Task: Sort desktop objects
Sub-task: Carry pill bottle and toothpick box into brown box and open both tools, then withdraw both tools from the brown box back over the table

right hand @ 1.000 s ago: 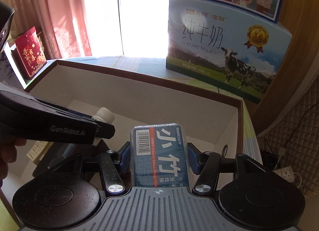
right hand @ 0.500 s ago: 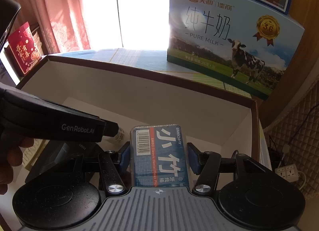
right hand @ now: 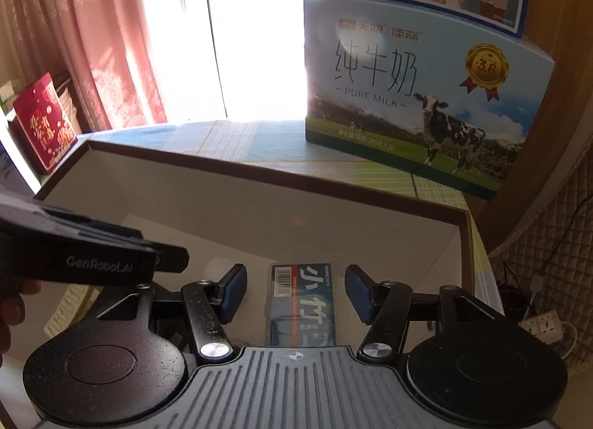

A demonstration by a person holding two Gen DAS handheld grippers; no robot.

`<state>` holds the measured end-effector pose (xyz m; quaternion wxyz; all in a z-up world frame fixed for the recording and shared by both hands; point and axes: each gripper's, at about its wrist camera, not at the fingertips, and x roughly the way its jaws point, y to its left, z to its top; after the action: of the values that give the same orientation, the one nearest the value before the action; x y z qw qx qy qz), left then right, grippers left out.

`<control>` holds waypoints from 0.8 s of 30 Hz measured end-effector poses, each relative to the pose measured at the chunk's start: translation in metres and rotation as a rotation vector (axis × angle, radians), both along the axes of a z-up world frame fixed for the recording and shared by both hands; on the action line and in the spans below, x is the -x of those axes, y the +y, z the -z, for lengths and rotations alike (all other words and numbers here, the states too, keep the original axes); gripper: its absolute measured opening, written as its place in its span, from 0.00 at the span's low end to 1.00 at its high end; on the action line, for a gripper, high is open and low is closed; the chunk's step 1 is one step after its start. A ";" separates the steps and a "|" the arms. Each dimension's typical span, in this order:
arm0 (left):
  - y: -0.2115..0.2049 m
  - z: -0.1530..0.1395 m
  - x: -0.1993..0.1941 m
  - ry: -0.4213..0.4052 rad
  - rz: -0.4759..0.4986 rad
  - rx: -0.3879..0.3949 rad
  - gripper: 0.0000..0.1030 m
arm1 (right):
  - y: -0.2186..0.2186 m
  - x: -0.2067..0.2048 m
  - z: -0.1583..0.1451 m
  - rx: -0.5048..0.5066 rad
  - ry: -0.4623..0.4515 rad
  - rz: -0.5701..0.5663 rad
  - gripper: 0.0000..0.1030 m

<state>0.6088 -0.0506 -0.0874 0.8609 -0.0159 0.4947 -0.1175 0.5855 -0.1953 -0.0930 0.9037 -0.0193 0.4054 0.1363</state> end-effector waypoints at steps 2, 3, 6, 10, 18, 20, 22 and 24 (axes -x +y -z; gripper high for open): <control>0.002 -0.004 0.005 -0.013 0.007 -0.009 0.48 | -0.005 0.005 -0.006 -0.028 -0.012 0.008 0.71; 0.003 -0.007 0.009 -0.019 0.011 -0.014 0.52 | -0.007 0.009 -0.010 -0.043 -0.018 0.005 0.72; 0.006 -0.016 0.021 -0.047 0.019 -0.024 0.60 | -0.012 0.025 -0.020 -0.064 -0.033 -0.005 0.83; 0.013 -0.030 0.044 -0.077 0.019 -0.028 0.71 | -0.014 0.053 -0.030 -0.069 -0.049 -0.017 0.90; 0.017 -0.056 0.097 -0.118 0.012 -0.038 0.79 | -0.014 0.103 -0.046 -0.066 -0.056 -0.007 0.95; 0.018 -0.062 0.109 -0.121 -0.016 -0.037 0.80 | -0.016 0.113 -0.049 -0.069 -0.057 0.005 0.95; 0.018 -0.068 0.122 -0.128 -0.036 -0.037 0.80 | -0.017 0.124 -0.054 -0.065 -0.066 0.012 0.96; 0.018 -0.073 0.133 -0.133 -0.054 -0.043 0.81 | -0.019 0.134 -0.059 -0.061 -0.077 0.017 0.96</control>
<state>0.4761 -0.0323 -0.0144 0.8948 -0.0030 0.4383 -0.0846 0.4512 -0.2142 -0.0344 0.9200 0.0065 0.3659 0.1403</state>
